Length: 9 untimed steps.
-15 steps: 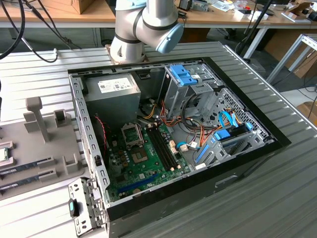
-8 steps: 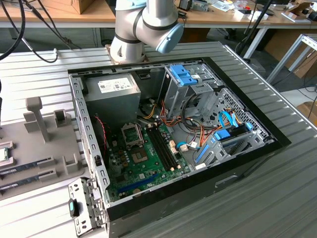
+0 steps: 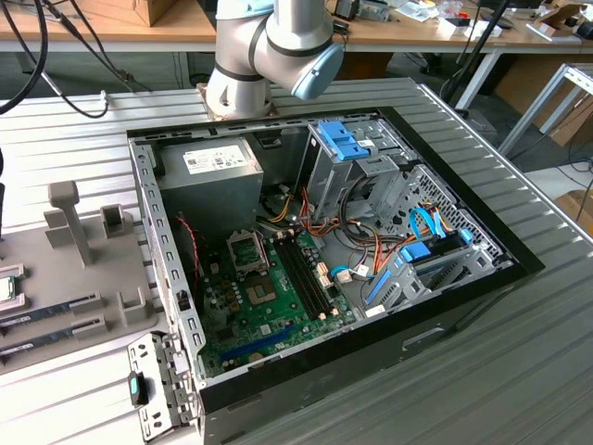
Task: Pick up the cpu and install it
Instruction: 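Pick up the cpu and move it towards the insertion slot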
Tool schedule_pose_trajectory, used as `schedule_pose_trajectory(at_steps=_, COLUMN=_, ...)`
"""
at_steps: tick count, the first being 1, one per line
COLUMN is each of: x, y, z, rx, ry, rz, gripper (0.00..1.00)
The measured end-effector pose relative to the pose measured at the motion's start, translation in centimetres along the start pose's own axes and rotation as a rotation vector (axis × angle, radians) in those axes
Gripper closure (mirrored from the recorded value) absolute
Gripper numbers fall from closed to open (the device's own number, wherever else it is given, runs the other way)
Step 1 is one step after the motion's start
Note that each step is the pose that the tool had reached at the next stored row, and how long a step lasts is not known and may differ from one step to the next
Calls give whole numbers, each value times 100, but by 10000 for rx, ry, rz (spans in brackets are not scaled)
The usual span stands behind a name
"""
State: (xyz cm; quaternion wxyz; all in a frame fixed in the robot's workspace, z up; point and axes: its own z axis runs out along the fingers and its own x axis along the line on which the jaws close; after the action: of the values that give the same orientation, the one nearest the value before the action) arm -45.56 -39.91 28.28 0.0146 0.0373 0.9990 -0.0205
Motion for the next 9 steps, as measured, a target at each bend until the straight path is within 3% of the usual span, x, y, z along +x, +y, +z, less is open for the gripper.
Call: schedule_pose_trajectory(at_steps=9, x=1, y=1, z=25, rx=0, ry=1, rz=0, gripper=52)
